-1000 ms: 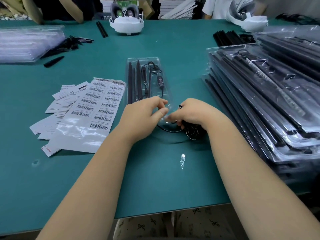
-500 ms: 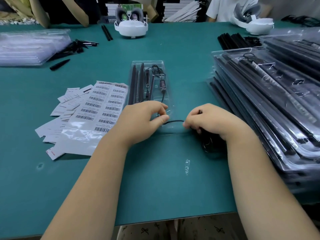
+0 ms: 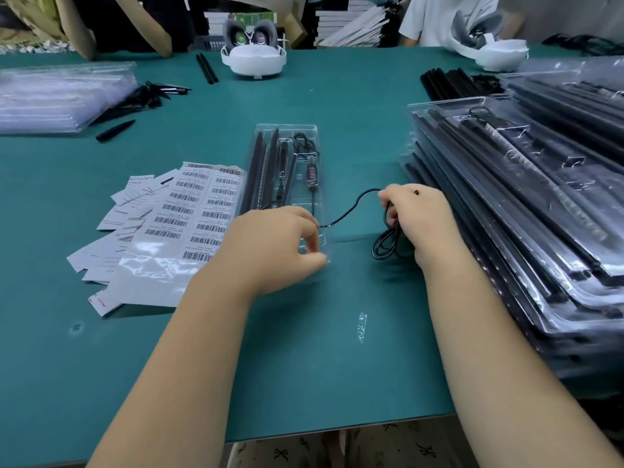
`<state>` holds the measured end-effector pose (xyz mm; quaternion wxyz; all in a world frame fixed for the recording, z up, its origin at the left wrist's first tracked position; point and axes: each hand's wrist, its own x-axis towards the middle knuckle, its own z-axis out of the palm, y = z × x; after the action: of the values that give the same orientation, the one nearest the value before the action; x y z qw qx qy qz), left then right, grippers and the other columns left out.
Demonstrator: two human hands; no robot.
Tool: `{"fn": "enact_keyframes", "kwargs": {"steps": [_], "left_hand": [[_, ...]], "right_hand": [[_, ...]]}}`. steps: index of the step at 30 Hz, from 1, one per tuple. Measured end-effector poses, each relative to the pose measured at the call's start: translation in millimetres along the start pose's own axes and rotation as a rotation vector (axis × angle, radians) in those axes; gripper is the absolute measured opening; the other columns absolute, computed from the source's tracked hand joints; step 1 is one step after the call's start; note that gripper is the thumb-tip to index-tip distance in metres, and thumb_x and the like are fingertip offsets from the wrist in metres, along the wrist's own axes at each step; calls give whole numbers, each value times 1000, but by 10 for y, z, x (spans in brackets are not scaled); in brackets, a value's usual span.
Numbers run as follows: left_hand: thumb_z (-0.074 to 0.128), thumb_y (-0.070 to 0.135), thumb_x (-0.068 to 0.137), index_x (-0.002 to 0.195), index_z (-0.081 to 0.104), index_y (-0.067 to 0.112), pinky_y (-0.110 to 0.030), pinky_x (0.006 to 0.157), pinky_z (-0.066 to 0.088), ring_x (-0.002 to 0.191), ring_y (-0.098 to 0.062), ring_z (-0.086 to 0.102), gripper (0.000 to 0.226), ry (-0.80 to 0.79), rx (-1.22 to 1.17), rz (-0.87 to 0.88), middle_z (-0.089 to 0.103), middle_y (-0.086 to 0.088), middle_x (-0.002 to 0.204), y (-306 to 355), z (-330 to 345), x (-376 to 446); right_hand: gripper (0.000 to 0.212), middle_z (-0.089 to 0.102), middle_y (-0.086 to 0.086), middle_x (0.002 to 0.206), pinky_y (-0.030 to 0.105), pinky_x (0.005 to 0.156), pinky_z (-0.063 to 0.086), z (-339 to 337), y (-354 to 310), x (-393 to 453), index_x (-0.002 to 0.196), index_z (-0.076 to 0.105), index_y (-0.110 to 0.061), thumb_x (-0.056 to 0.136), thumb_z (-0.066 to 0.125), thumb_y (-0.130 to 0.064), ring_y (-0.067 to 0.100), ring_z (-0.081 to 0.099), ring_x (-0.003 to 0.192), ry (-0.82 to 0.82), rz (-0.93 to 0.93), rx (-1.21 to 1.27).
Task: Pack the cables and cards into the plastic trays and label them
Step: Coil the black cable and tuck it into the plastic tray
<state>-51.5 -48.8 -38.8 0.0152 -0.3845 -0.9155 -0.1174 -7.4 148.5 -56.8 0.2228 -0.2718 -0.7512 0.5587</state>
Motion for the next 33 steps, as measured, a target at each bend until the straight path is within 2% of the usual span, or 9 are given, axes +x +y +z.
{"fn": "enact_keyframes", "kwargs": {"steps": [3,6,10,13,16,20,23,26,33], "left_hand": [[51,65,72,67,60,32,-28,73,44,87,-8,56,34,-38,10,4,57,20,104,30,-27,-62],[36,78,72,75,57,33,-29,67,39,85,-9,51,50,-23,-27,-30,54,14,90,111,5,-64],[46,55,90,111,53,33,-30,69,39,80,-10,52,31,157,-231,-139,59,14,88,182,140,64],[56,42,91,93,62,30,-29,72,42,69,-4,49,14,235,-419,-116,58,13,84,223,213,109],[56,38,93,71,63,28,-30,63,43,55,-4,48,25,257,-603,-133,59,12,66,186,220,112],[54,36,94,79,69,28,-27,60,46,53,-4,49,23,187,-690,-90,63,2,68,119,180,97],[62,30,90,93,65,32,-20,62,43,55,-1,50,5,201,-626,-44,62,11,66,116,194,76],[57,28,84,102,66,37,-26,64,45,58,-4,48,22,190,-582,7,55,20,64,157,203,58],[34,62,87,81,73,32,-32,70,48,70,-22,60,49,77,-820,-8,69,7,68,222,197,37]], "right_hand": [[25,44,-4,50,15,42,31,66,-9,-36,54,51,-18,78,59,-21,9,40,45,-106,16,84],[30,47,-4,53,26,58,36,161,7,-53,51,55,-20,80,61,-24,13,43,53,-191,47,179],[31,50,-2,53,31,60,36,219,-35,-76,47,57,-22,75,58,-35,14,45,51,-239,1,281],[37,51,-1,53,29,57,36,220,-51,-77,44,54,-22,78,57,-36,13,44,49,-246,8,343],[46,46,-5,46,19,48,36,233,-22,-94,41,48,-22,85,57,-28,9,41,43,-217,-16,307],[39,47,-10,45,17,45,33,210,-29,-84,50,47,-21,87,56,-30,4,41,39,-79,87,285],[39,48,-10,45,23,51,31,164,-29,-61,51,47,-24,88,56,-28,6,43,40,-18,264,604],[33,41,-7,49,22,47,28,131,-33,-42,61,39,-20,91,52,-25,8,37,40,-15,357,915],[37,43,-5,52,26,53,34,109,-88,-94,57,41,-19,94,47,-24,13,40,46,-49,34,766]]}}
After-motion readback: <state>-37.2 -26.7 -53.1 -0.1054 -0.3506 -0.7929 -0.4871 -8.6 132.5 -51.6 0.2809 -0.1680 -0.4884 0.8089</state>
